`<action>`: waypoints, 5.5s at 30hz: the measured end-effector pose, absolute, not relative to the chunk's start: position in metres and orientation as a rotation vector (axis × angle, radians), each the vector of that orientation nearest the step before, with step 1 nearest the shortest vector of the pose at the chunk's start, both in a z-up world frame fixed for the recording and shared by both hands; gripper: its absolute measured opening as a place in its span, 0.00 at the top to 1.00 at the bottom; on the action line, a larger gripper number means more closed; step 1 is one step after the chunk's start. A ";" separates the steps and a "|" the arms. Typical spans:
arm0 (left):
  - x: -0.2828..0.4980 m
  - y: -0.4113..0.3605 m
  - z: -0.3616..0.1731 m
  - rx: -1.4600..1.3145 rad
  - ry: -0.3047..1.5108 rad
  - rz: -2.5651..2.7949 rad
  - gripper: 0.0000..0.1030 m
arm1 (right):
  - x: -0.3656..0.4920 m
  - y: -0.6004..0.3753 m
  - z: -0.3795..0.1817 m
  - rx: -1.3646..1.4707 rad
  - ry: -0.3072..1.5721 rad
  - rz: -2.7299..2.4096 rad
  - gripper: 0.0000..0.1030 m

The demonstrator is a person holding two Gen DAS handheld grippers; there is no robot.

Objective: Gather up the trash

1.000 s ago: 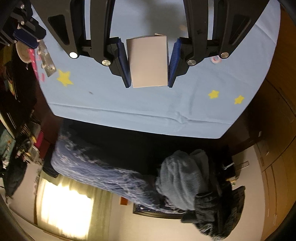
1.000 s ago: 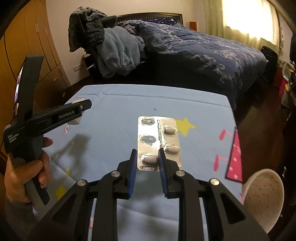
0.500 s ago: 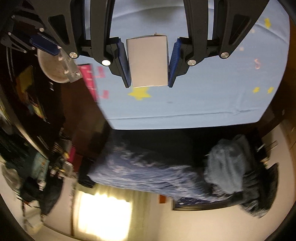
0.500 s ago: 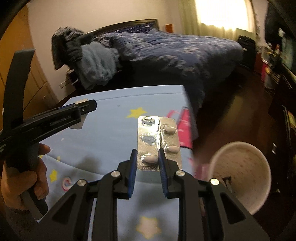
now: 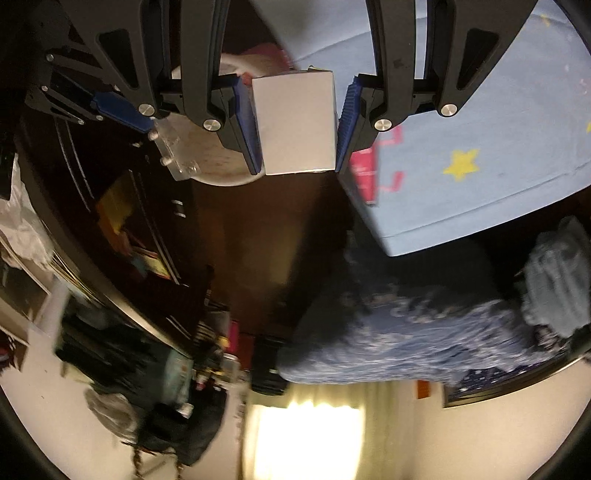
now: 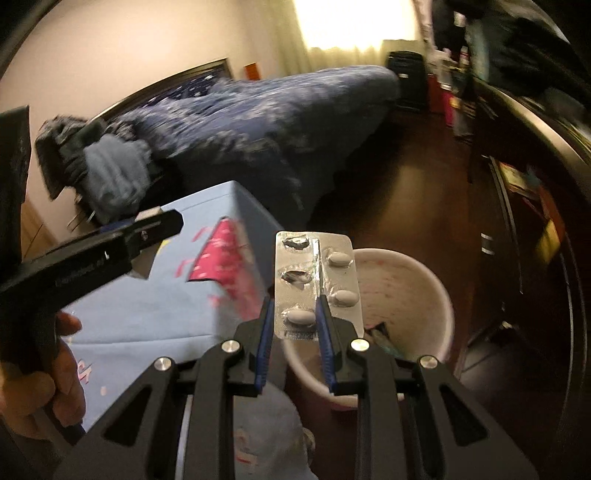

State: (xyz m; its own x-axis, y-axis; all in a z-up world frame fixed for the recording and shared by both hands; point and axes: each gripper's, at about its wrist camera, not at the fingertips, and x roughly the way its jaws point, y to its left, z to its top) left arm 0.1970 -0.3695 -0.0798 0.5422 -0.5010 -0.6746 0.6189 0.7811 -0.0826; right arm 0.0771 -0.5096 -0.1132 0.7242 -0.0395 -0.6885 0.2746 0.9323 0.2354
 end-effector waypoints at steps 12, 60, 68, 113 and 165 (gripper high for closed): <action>0.190 -0.443 -0.111 0.256 0.778 -0.738 0.61 | 0.061 -0.561 -0.141 0.459 0.741 -0.261 0.77; 0.218 -0.369 -0.091 0.111 0.780 -0.522 0.04 | 0.073 -0.520 -0.140 0.399 0.740 -0.301 0.30; 0.180 -0.250 -0.043 0.061 0.615 -0.323 0.04 | 0.065 -0.414 -0.092 0.327 0.649 -0.147 0.14; -0.002 -0.012 0.041 -0.097 0.341 0.052 0.04 | -0.048 -0.198 0.009 0.075 0.444 0.065 0.03; -0.003 -0.007 0.041 -0.118 0.360 0.022 0.04 | -0.053 -0.196 0.004 0.048 0.455 0.069 0.03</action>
